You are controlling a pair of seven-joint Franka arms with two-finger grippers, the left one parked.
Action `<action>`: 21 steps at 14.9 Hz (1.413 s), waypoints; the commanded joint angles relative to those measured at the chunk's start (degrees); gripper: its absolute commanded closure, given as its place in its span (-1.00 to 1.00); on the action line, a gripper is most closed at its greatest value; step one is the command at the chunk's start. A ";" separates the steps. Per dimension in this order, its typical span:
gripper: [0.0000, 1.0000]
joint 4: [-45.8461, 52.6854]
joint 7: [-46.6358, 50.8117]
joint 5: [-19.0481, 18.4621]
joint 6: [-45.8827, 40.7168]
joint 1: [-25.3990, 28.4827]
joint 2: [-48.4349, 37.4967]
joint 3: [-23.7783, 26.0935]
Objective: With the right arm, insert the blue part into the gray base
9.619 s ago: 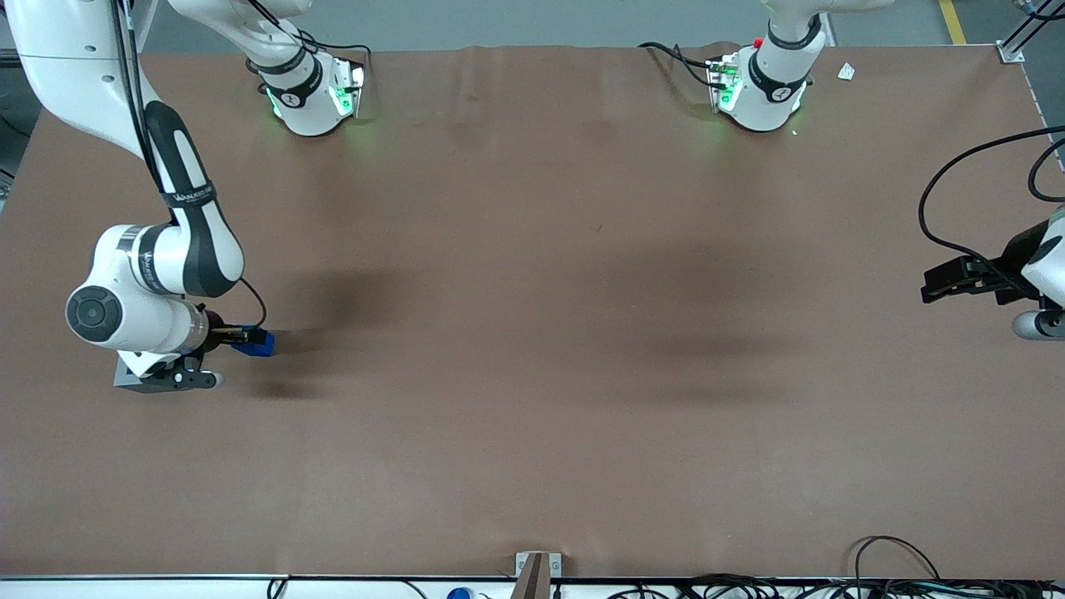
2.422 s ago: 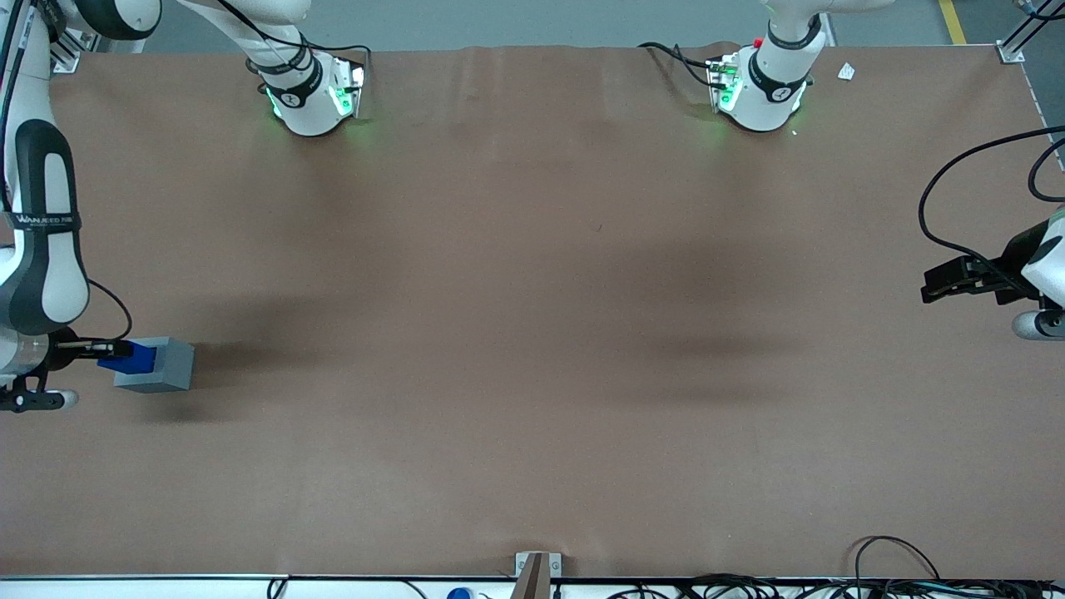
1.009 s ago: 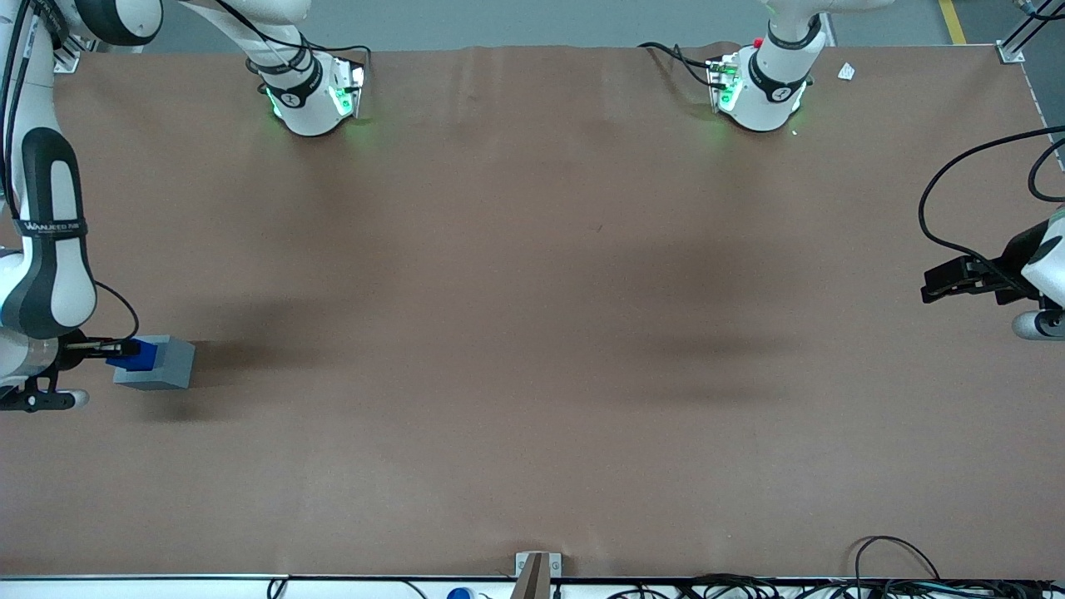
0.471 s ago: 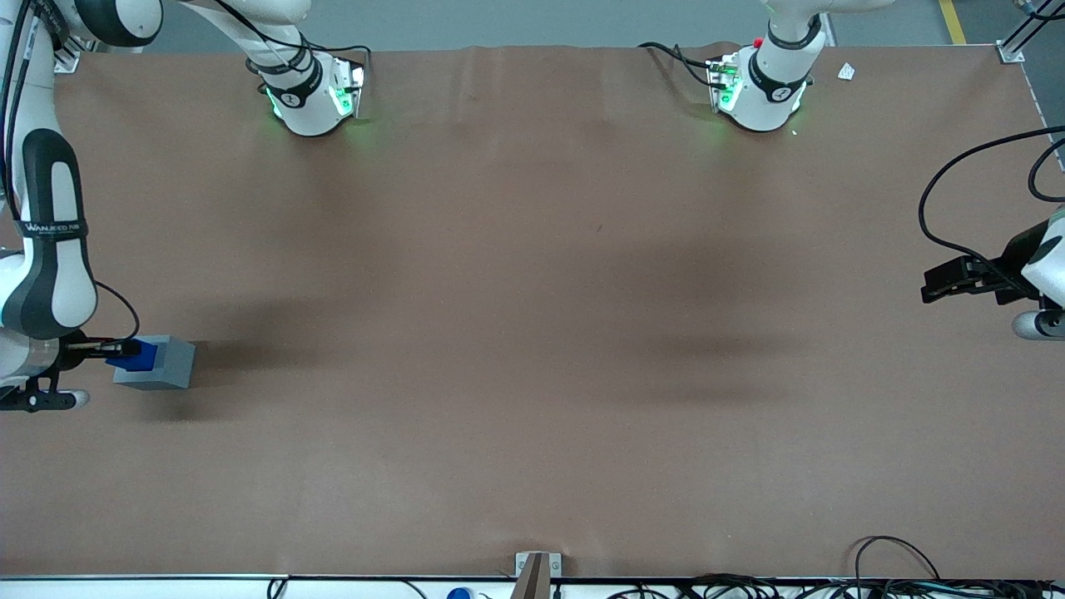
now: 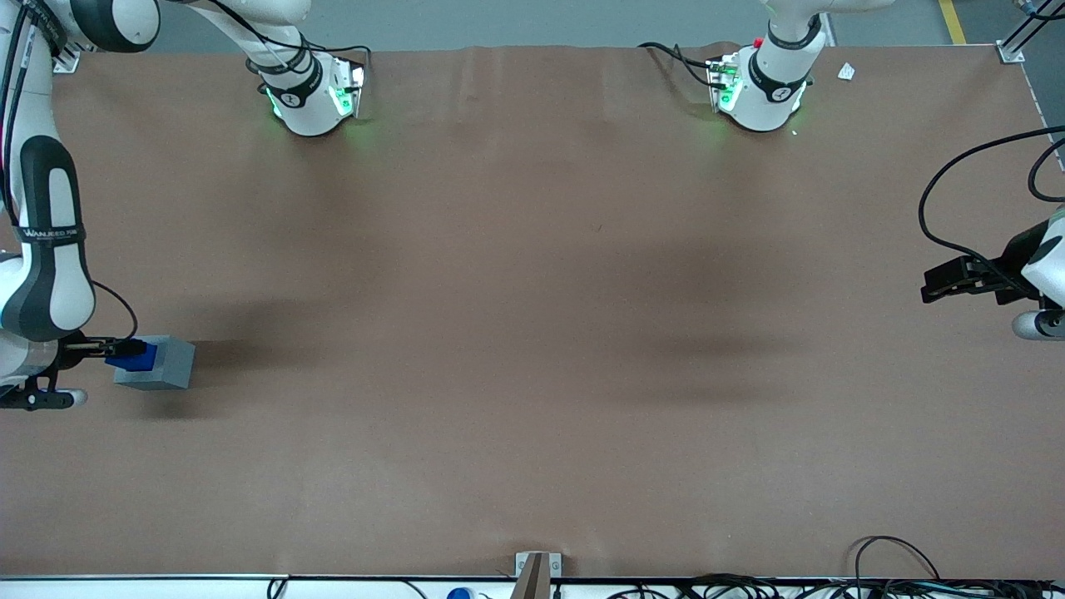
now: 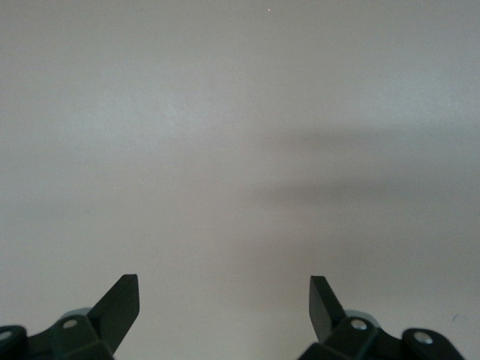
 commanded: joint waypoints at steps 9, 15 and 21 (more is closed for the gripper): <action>-1.00 0.98 -0.34 -0.08 -4.90 0.00 -4.54 1.06; -1.00 0.89 0.36 2.98 -18.15 1.23 -13.06 1.24; -1.00 0.89 7.72 5.37 -28.89 6.93 -22.02 1.15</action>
